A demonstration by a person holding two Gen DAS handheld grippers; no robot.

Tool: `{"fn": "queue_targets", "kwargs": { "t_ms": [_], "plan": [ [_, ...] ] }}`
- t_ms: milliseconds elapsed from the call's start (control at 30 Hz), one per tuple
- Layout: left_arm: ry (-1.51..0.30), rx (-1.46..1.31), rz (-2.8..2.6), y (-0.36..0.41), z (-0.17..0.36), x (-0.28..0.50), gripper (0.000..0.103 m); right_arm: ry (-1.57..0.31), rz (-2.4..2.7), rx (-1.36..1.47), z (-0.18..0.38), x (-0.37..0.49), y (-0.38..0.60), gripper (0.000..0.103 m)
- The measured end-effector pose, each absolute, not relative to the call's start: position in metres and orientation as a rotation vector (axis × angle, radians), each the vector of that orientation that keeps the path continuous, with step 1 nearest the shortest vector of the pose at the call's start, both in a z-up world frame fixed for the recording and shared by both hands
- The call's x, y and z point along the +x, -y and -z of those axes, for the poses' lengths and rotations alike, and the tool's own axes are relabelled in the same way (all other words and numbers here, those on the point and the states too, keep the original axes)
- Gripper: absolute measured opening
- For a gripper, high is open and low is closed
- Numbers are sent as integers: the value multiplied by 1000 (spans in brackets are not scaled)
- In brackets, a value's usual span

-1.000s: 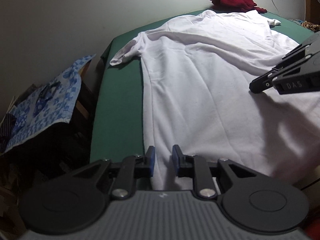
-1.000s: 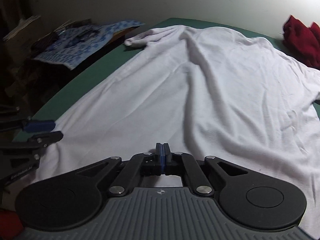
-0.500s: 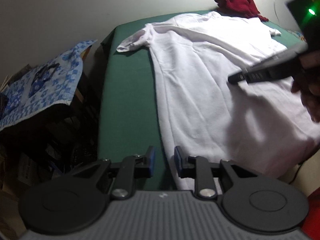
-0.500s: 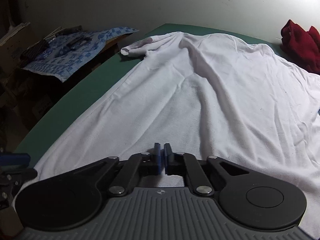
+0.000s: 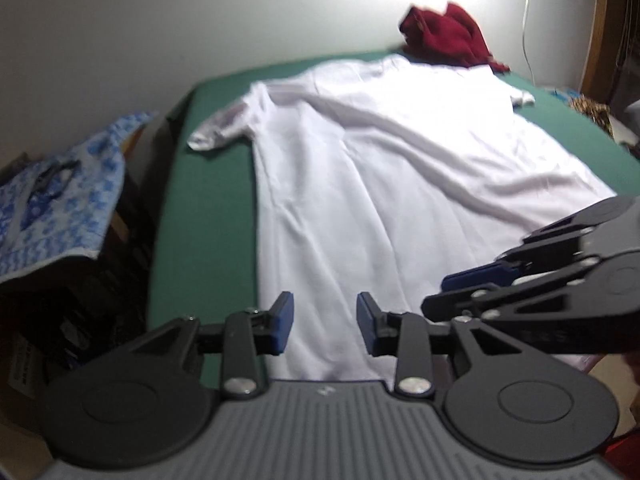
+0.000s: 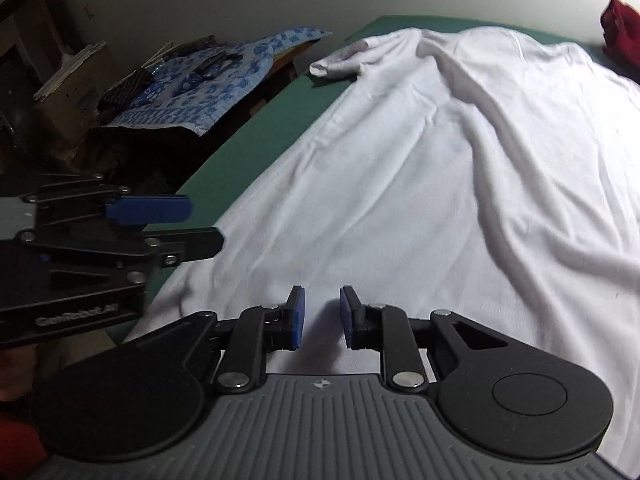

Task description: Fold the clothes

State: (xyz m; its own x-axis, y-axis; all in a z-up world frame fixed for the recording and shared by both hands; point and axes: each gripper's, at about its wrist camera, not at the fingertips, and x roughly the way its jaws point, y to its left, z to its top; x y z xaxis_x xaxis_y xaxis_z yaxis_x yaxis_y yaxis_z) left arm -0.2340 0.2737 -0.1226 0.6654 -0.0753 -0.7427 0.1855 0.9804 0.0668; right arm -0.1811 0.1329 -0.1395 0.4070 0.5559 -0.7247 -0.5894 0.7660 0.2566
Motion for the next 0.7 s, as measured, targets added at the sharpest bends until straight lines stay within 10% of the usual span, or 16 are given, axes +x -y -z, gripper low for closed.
{"fn": "queue_targets", "kwargs": {
  "t_ms": [367,500,700],
  "plan": [
    [-836,237,92,-273,112,-218,45,-871,-383,219,119,-146,-15,38],
    [-724,260,41,-265,71,-177,70,-873,-227,318,112,-79,54,40],
    [-601,287,4,-220,12,-93,69,-895,33,601,122,29,170,43]
  ]
}}
